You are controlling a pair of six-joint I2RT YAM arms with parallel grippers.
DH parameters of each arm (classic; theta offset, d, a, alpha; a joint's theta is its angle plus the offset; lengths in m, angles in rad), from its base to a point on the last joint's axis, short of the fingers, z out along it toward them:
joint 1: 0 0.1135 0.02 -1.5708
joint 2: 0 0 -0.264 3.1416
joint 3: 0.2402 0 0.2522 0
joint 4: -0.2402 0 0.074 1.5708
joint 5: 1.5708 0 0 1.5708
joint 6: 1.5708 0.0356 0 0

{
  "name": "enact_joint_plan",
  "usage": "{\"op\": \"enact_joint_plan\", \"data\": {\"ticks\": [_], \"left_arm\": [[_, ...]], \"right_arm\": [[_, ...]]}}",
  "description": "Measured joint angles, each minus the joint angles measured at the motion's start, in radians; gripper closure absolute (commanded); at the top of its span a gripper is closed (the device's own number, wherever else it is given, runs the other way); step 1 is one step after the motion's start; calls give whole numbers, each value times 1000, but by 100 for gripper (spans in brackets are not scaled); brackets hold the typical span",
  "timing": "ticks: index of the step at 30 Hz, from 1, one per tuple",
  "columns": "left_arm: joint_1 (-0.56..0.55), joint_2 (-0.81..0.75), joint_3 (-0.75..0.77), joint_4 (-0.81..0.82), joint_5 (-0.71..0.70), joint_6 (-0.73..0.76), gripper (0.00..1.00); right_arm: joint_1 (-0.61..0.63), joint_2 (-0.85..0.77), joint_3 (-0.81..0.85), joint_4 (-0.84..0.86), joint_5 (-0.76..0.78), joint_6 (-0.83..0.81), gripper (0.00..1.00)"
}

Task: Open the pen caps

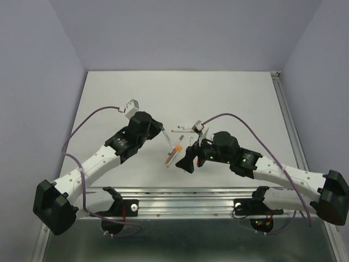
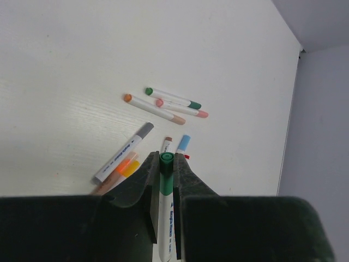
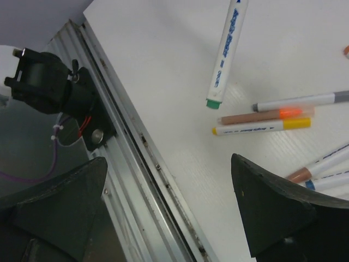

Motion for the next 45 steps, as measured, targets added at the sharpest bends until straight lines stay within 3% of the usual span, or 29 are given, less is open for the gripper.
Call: {"op": "enact_joint_plan", "data": {"ticks": [10,14,22,25,26,31,33,45], "left_arm": [[-62,-38,-6,23,14,-21,100],[-75,-52,-17,31,18,-35,100],[-89,-63,-18,40,22,-55,100],[-93,-74,-20,49,23,-60,100],[-93,-77,-21,52,22,-60,100],[-93,-101,-37,61,22,-69,100],[-93,-108,-43,67,18,-71,100],[-115,-63,-45,87,-80,-87,100]], "right_arm": [[27,168,60,177,117,-54,3],[41,220,105,216,136,-64,22],[45,256,124,240,175,-69,29],[45,260,124,241,184,-72,44],[45,261,124,241,188,-71,54],[45,266,132,222,222,-71,74],[45,272,151,195,239,-72,99],[24,276,165,138,228,-3,99]]}}
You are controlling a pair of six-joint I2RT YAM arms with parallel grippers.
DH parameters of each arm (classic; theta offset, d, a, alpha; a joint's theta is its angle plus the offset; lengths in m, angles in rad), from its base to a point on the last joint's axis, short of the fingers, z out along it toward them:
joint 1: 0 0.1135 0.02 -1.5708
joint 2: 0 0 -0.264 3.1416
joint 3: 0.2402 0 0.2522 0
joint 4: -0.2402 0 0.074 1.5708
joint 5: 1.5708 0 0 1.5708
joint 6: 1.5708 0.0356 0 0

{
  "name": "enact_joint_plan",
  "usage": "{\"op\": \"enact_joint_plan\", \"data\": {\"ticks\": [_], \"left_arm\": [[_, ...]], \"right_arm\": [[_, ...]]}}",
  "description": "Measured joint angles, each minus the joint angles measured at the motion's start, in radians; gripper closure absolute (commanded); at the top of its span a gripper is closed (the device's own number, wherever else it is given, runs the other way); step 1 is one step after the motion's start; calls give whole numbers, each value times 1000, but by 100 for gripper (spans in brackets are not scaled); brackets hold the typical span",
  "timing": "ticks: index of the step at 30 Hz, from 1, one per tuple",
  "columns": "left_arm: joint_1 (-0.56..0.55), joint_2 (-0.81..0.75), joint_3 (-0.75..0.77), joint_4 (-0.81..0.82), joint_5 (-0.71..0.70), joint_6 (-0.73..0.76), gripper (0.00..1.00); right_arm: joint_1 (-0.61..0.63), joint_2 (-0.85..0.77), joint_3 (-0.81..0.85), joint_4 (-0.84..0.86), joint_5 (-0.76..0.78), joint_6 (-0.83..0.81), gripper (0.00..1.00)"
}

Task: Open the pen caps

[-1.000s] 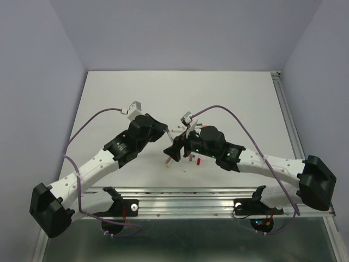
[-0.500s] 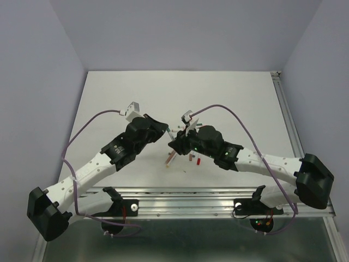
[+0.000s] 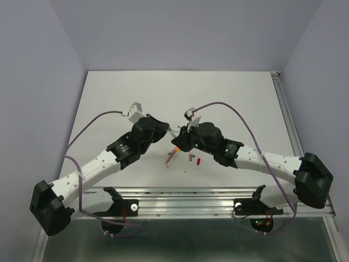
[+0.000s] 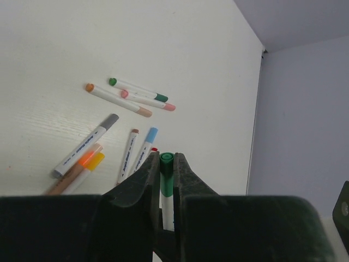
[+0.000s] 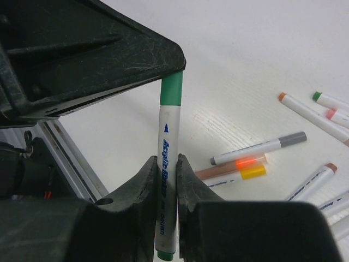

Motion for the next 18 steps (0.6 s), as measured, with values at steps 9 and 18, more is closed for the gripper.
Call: {"op": "enact_joint_plan", "data": {"ticks": [9,18], "left_arm": [[317,221,87,72,-93,52,100],[403,217,103,72,-57,211,100]], "right_arm": [[146,-175,-144,66,-302,203,99],[120,-282,-156,-109,-64,250,99]]}}
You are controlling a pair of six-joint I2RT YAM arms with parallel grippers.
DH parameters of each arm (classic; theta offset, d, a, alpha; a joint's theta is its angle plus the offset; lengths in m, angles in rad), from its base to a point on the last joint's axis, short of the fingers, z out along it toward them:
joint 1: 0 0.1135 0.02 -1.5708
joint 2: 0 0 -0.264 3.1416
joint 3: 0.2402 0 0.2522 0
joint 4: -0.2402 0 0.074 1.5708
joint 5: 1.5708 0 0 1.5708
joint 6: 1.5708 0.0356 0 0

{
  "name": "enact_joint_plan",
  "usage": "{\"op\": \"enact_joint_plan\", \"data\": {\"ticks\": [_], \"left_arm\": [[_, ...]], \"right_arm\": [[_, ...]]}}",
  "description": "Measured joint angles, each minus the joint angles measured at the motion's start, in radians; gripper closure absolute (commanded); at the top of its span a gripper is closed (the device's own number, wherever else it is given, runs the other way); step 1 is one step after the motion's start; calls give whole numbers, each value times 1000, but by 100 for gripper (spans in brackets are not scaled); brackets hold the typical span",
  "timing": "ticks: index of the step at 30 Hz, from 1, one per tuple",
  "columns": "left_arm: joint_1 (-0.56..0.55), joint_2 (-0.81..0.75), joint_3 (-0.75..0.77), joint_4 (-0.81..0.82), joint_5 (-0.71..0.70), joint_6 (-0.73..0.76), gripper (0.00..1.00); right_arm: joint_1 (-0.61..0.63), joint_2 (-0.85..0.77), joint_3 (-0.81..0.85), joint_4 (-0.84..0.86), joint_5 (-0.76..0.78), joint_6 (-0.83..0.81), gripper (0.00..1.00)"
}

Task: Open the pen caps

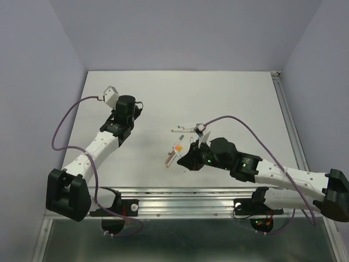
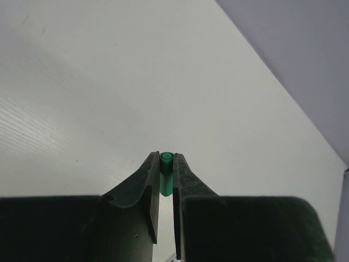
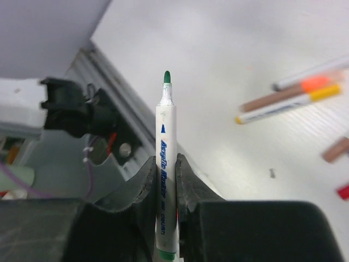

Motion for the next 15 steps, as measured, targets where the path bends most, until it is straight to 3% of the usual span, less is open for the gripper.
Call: {"op": "enact_joint_plan", "data": {"ticks": [2,8,15], "left_arm": [[22,12,21,-15,28,68,100],[80,167,122,-53,135,245,100],[162,371,170,-98,206,357,100]], "right_arm": [[-62,0,5,-73,68,0,99],[-442,-2,12,-203,185,-36,99],[-752,178,86,-256,314,-106,99]]}}
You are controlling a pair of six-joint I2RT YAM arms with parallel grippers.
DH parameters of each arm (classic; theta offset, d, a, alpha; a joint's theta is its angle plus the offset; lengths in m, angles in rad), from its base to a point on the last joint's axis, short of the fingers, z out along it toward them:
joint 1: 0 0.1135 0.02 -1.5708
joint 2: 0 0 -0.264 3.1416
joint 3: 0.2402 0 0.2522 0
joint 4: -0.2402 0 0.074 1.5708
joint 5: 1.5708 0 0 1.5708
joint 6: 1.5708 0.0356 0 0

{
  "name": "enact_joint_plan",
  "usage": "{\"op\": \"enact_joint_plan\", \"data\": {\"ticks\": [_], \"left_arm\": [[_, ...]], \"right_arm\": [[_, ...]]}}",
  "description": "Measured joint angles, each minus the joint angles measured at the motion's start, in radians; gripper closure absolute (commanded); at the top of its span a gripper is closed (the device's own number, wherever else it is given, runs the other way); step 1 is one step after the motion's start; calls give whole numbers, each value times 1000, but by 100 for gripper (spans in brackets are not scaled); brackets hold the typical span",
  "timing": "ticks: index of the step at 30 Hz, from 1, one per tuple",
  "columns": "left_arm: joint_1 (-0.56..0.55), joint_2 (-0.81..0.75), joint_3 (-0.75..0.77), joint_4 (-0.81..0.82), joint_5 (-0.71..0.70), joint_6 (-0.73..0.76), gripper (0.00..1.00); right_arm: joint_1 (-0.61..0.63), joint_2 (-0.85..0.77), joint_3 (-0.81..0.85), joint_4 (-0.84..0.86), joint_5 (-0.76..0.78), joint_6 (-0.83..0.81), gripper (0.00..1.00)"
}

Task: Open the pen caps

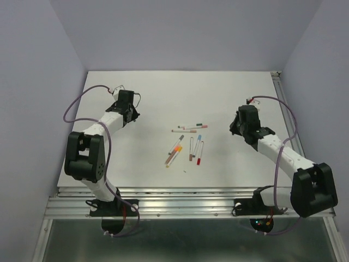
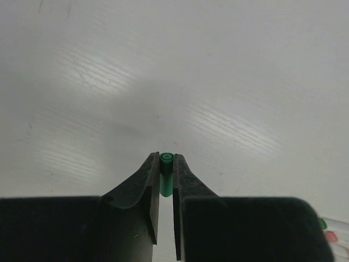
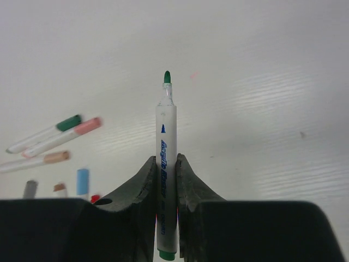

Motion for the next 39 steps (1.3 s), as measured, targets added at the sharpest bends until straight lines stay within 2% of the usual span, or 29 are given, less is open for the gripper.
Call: {"op": "enact_joint_plan", "data": {"ticks": [4,8,12,15,19,23,24,26,27,29,35,39], "left_arm": [[23,74,16,-34,12,56,100],[27,130,43,-47,11,100,100],[28,166,56,-49,11,135,92],[28,182,57,-50,12,156,83],[29,194,58,-51,31,180,51],[31,194,58,-48,51,185,41],[32,194,58,-48,58,185,36],[33,193,58,-48,73,187,33],[33,192,58,-48,89,186,27],[34,182,56,-48,111,187,1],[29,26,-19,-12,236,161,1],[-21,-90,-91,33,274,127,1]], "right_arm": [[-140,106,1,-11,5,-24,97],[-207,197,1,-10,27,-38,98],[-220,274,1,-9,26,-49,92],[-220,298,1,-8,27,-56,89],[-220,302,1,0,35,-57,85],[-220,314,1,6,47,-57,85],[-220,321,1,5,50,-57,85],[-220,325,1,7,53,-57,84],[-220,325,1,7,53,-57,84],[-220,325,1,8,53,-57,83],[-220,325,1,8,48,-57,82],[-220,325,1,8,49,-57,82]]}}
